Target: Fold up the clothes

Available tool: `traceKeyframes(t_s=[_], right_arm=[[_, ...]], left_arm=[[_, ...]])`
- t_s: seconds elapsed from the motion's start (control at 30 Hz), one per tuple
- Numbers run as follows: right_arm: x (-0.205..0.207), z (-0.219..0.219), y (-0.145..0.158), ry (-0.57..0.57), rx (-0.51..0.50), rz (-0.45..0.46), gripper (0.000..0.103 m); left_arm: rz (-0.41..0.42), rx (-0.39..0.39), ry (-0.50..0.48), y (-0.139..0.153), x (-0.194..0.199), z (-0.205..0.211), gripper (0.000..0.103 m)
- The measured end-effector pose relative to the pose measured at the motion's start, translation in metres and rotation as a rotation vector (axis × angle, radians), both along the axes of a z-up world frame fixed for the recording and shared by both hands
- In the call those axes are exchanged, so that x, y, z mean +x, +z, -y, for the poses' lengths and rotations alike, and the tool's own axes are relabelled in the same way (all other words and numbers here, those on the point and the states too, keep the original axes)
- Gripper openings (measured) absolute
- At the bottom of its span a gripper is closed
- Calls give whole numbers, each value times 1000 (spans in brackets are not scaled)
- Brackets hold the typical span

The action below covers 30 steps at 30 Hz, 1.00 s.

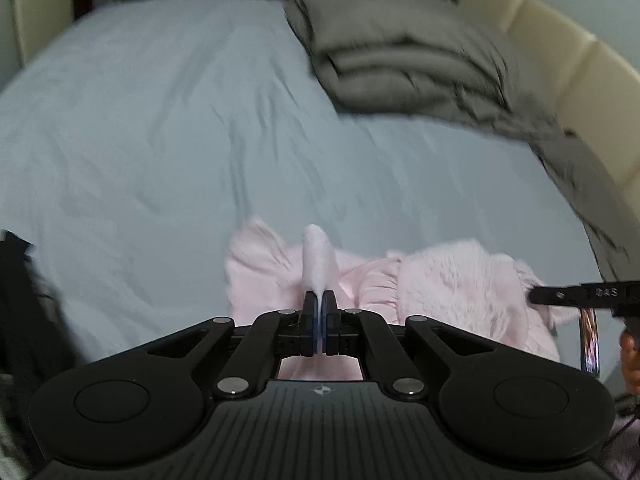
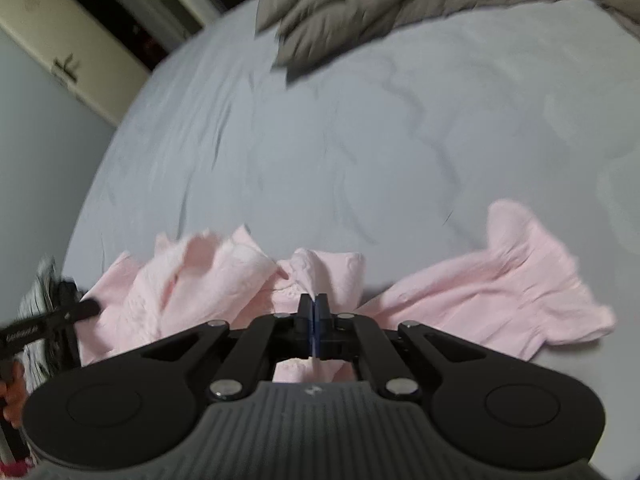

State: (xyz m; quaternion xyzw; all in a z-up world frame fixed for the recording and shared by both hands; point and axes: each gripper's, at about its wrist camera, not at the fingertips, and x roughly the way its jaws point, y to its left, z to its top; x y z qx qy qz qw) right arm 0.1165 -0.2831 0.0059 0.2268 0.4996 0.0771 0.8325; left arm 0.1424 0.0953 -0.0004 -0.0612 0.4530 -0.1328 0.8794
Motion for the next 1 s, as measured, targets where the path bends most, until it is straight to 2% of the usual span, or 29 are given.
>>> traceKeyframes(t_s=[0.13, 0.37, 0.5, 0.63, 0.77, 0.87, 1.0], right_arm=[[-8, 17, 26, -80, -6, 95, 1], [-29, 29, 98, -165, 11, 366, 1], [-38, 33, 125, -181, 20, 441, 1], [-43, 33, 119, -146, 37, 386, 1], [-47, 18, 94, -60, -5, 289, 1], [-51, 8, 66, 2, -53, 206, 1], [-66, -2, 27, 86, -115, 89, 1]], left_arm=[[137, -31, 98, 33, -18, -26, 0], [405, -146, 264, 89, -62, -77, 0], [460, -178, 316, 103, -84, -107, 0], [370, -140, 330, 90, -93, -127, 0], [184, -13, 287, 49, -94, -130, 0], [60, 77, 227, 15, -98, -123, 0], [-65, 180, 107, -22, -109, -102, 0]])
